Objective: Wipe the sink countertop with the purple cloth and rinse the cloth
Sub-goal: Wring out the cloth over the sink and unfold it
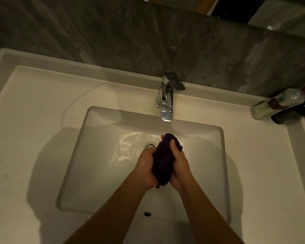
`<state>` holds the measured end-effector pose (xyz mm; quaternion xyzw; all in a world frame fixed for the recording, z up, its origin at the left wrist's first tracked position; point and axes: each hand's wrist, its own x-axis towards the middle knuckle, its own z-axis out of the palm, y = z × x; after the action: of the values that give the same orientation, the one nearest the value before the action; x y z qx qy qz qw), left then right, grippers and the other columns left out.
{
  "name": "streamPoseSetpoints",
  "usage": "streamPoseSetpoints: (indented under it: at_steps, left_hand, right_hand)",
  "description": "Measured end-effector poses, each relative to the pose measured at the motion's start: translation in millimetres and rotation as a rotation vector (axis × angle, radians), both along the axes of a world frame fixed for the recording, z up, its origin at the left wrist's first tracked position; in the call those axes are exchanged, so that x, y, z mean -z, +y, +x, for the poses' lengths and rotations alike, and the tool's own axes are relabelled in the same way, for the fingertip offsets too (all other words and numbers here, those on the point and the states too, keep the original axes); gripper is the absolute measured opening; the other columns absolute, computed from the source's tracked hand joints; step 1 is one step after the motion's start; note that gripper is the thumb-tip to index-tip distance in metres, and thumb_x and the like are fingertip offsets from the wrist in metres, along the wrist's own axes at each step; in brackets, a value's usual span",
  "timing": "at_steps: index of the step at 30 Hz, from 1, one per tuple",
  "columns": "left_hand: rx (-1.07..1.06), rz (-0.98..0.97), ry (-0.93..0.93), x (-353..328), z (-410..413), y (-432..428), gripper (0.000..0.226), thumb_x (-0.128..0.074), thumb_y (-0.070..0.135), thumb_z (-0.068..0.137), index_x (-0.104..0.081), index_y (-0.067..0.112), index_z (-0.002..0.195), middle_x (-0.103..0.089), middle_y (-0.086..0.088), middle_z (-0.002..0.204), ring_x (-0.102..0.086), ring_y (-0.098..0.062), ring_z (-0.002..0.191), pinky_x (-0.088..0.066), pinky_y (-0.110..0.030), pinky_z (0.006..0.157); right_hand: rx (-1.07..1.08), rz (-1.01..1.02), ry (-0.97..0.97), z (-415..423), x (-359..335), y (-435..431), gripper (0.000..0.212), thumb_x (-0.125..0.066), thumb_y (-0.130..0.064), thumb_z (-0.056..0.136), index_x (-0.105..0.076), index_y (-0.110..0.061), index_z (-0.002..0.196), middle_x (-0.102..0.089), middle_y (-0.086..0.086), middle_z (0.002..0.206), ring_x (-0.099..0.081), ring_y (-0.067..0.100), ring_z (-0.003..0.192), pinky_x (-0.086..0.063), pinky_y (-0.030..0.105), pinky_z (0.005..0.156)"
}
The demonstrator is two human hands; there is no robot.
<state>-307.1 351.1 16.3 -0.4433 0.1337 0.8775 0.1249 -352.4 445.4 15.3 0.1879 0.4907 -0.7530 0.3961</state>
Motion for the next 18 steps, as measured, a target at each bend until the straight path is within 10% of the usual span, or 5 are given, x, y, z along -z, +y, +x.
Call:
streamPoseSetpoints:
  at_steps: [7,12,18]
  left_hand:
    - [0.207,0.152,0.217,-11,16,-29,0.059,-0.045,0.007,0.067,-0.066,0.006,0.123,-0.072,-0.025,0.121,-0.068,-0.052,0.110,-0.044,-0.079,0.096]
    - [0.500,-0.006,0.285,-23,3,-24,0.033,-0.072,0.022,0.087,-0.072,0.010,0.117,-0.075,-0.017,0.106,-0.072,-0.035,0.091,-0.062,-0.041,0.070]
    - [0.823,-0.399,0.239,-23,-19,-13,0.011,-0.070,-0.002,0.085,-0.065,0.008,0.083,-0.056,-0.007,0.068,-0.047,-0.012,0.049,-0.030,-0.020,0.039]
  right_hand:
    - [-0.213,-0.101,0.200,-26,-20,15,0.051,-0.053,0.008,0.095,-0.055,-0.019,0.138,-0.071,0.026,0.118,-0.069,0.039,0.112,-0.055,0.051,0.101]
    - [-0.380,0.161,0.449,-37,-31,5,0.026,-0.069,-0.033,0.095,-0.066,-0.007,0.096,-0.065,0.013,0.092,-0.060,0.025,0.086,-0.052,0.037,0.083]
    - [-0.357,0.405,0.561,-46,-19,-10,0.044,-0.064,-0.041,0.099,-0.057,-0.006,0.074,-0.056,0.008,0.068,-0.051,0.017,0.062,-0.046,0.032,0.064]
